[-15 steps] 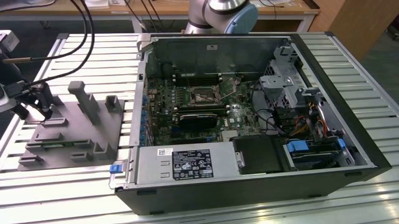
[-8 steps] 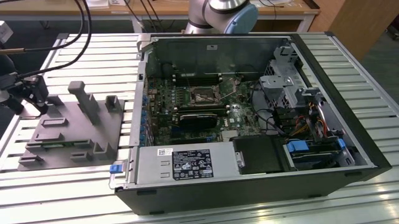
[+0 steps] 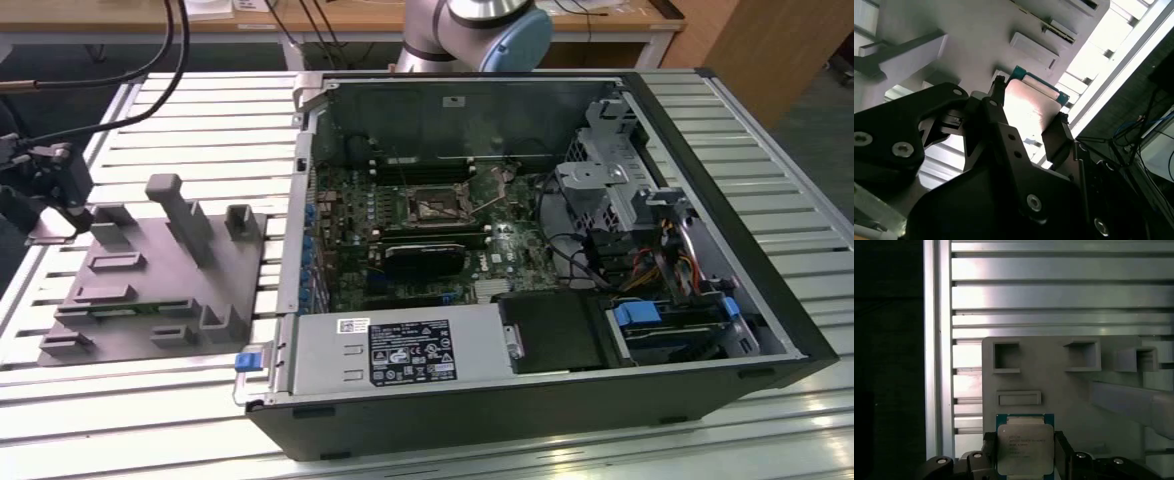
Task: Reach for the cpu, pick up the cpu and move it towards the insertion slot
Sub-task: 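Pick up the cpu and move it towards the insertion slot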
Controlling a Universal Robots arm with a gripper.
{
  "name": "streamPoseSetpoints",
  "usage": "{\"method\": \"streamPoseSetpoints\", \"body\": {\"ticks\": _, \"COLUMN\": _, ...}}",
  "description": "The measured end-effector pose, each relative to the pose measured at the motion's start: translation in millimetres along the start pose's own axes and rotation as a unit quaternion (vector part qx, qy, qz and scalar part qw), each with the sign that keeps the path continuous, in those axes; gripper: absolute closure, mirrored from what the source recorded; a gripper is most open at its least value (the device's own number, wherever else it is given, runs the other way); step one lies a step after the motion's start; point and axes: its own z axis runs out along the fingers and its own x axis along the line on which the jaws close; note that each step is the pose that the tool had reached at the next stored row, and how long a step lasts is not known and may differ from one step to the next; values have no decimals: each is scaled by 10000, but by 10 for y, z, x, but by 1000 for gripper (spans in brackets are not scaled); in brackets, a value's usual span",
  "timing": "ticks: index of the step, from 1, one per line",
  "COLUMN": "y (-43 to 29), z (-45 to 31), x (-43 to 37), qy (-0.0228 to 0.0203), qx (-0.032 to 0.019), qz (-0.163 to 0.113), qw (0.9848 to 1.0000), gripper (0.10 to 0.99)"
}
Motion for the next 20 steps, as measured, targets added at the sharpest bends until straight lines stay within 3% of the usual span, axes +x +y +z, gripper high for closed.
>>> {"method": "streamPoseSetpoints", "body": {"ticks": 20, "y": 19, "z": -504, "x": -19, "qy": -17, "qx": -1, "qz": -1, "qw": 10000, "gripper": 545}}
